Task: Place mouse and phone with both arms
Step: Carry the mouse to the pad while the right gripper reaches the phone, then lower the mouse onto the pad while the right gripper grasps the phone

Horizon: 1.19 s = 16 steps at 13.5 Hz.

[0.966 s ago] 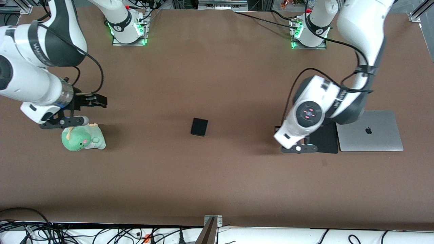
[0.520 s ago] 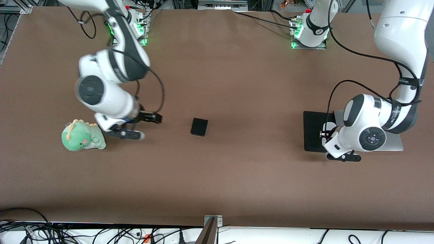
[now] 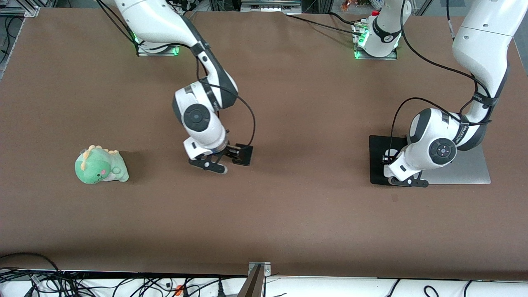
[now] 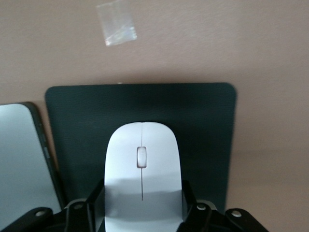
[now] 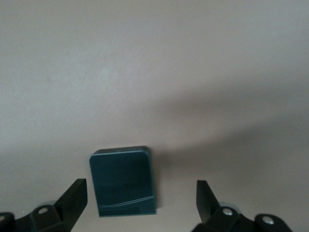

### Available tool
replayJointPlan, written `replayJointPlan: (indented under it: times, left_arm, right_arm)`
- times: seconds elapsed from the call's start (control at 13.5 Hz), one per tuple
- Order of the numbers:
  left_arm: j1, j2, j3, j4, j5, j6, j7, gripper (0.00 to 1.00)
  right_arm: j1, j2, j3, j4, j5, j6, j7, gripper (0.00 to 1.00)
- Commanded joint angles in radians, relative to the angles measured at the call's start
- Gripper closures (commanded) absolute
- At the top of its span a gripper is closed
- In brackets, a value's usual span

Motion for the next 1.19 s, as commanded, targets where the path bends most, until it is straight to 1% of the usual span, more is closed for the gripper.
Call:
replayJointPlan:
  times: [0.0,0.15,0.22,0.37,0.52,0.67,0.74,0.89,0.97,1.11]
  left_arm:
    - [0.023,-0.046,-0.012,-0.04,0.015,0.011,0.026,0.0]
    - [0.02,-0.058,-0.02,-0.028,0.014,0.0,0.009,0.0]
    - [0.01,-0.086,-0.026,-0.001,0.012,-0.058,0.009,0.0]
    - [0.012,-0.092,-0.082,0.107,0.002,-0.225,0.009,0.0]
    - [0.004,-0.095,-0.11,0.209,0.0,-0.343,0.01,0.0]
    - [0.004,-0.095,-0.129,0.326,-0.001,-0.495,0.026,0.0]
    - [0.007,-0.101,-0.139,0.351,-0.001,-0.537,0.041,0.0]
    - [0.023,-0.129,-0.179,0.417,-0.011,-0.575,0.075,0.0]
    - [0.02,-0.141,-0.178,0.456,-0.021,-0.614,0.079,0.0]
    - [0.012,-0.222,-0.172,0.464,-0.087,-0.618,0.076,0.0]
  right_arm:
    - [0.04,0.026,-0.013,-0.006,0.017,0.051,0.028,0.0]
    - [0.056,0.038,-0.013,-0.019,0.016,0.085,0.026,0.0]
    - [0.071,0.052,-0.013,-0.019,0.013,0.101,0.025,0.0]
    - [0.08,0.069,-0.013,-0.023,0.01,0.128,0.017,0.0]
    - [0.091,0.077,-0.013,-0.026,0.01,0.144,0.017,0.0]
    - [0.092,0.086,-0.013,-0.026,-0.001,0.146,0.013,0.0]
    - [0.092,0.087,-0.014,-0.026,-0.003,0.145,0.011,0.0]
    - [0.092,0.086,-0.014,-0.028,-0.001,0.141,-0.013,0.0]
    - [0.089,0.086,-0.014,-0.028,-0.003,0.14,-0.019,0.0]
    - [0.091,0.086,-0.014,-0.031,-0.003,0.14,-0.018,0.0]
